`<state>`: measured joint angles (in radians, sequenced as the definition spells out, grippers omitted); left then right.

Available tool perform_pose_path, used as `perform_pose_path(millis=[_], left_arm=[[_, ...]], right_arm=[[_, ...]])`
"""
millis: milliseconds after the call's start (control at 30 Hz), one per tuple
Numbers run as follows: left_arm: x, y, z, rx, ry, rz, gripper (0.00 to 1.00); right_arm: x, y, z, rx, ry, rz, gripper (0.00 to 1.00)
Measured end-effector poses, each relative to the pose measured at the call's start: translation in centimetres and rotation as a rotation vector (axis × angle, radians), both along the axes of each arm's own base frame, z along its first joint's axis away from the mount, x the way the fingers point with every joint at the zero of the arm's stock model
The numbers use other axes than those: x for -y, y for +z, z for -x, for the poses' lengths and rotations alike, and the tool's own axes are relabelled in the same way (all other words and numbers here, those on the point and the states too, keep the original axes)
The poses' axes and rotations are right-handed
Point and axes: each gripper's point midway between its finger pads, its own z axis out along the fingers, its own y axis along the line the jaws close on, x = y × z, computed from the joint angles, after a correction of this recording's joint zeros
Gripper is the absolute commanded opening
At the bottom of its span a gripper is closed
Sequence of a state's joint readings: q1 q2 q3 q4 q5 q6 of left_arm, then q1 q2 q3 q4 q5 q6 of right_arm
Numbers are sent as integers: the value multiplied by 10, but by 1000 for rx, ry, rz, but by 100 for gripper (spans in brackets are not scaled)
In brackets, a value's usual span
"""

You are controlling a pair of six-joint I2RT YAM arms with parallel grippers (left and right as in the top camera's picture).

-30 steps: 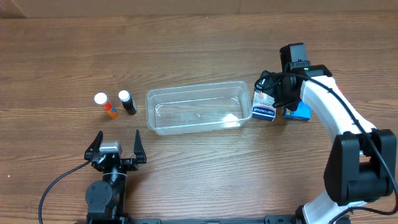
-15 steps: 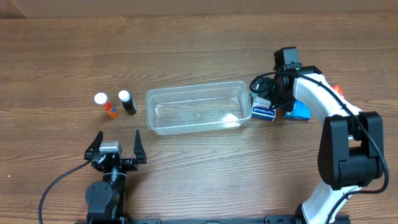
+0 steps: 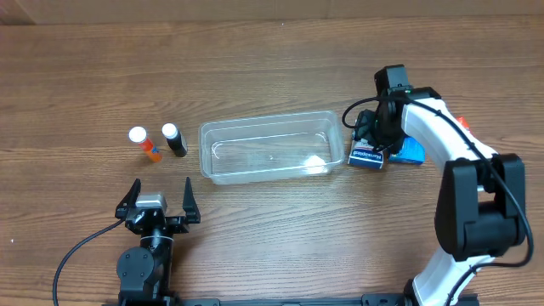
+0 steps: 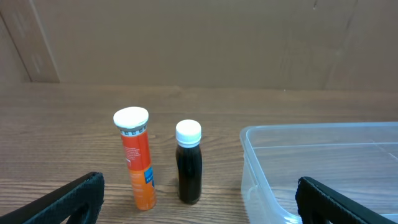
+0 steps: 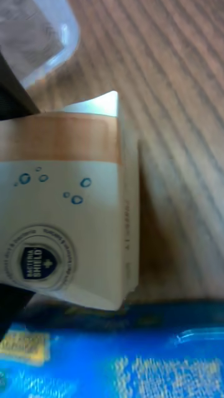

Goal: Pack container
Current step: 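Carry the Hansaplast box left and release it into the container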

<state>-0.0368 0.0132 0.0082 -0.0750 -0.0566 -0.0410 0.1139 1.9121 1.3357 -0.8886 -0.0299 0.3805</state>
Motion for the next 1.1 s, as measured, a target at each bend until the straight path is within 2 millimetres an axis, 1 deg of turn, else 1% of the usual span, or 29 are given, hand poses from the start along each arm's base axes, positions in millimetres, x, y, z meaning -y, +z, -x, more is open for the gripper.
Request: perform_pose_path(millis=[67, 100, 200, 233, 267, 300, 333, 400, 500, 567, 633, 733, 800, 833, 900, 1000, 1067, 1100], left_arm=[[0, 0, 0, 0, 0, 0, 100], [0, 0, 0, 0, 0, 0, 100], [0, 0, 0, 0, 0, 0, 100], [0, 0, 0, 0, 0, 0, 100], [0, 0, 0, 0, 0, 0, 100], [0, 0, 0, 0, 0, 0, 100], [0, 0, 0, 0, 0, 0, 100], [0, 0, 0, 0, 0, 0, 100], [0, 0, 0, 0, 0, 0, 100], [0, 0, 0, 0, 0, 0, 100], [0, 0, 0, 0, 0, 0, 100], [0, 0, 0, 0, 0, 0, 100], [0, 0, 0, 0, 0, 0, 100], [0, 0, 0, 0, 0, 0, 100], [0, 0, 0, 0, 0, 0, 100], [0, 0, 0, 0, 0, 0, 100], [0, 0, 0, 0, 0, 0, 100], [0, 0, 0, 0, 0, 0, 100]], right_arm=[[2, 30, -1, 34, 13, 9, 59], [2, 60, -4, 90, 16, 7, 58], [0, 124, -6, 240, 21, -18, 57], [-3, 148, -3, 297, 30, -43, 57], [-7, 167, 3, 338, 43, -72, 57], [-12, 179, 8, 361, 59, -102, 57], [-19, 186, 14, 366, 81, -136, 57], [-29, 186, 19, 352, 109, -174, 57], [-56, 180, 23, 332, 194, -218, 57], [-82, 177, 27, 333, 281, -230, 58], [-104, 176, 29, 347, 351, -227, 58], [-130, 172, 31, 365, 425, -200, 58], [-140, 165, 29, 362, 449, -182, 58], [-144, 156, 27, 345, 451, -171, 58], [-145, 139, 22, 313, 441, -146, 58], [-141, 108, 13, 253, 414, -99, 58], [-140, 83, 9, 199, 403, -74, 58], [-140, 74, 8, 181, 401, -66, 58]])
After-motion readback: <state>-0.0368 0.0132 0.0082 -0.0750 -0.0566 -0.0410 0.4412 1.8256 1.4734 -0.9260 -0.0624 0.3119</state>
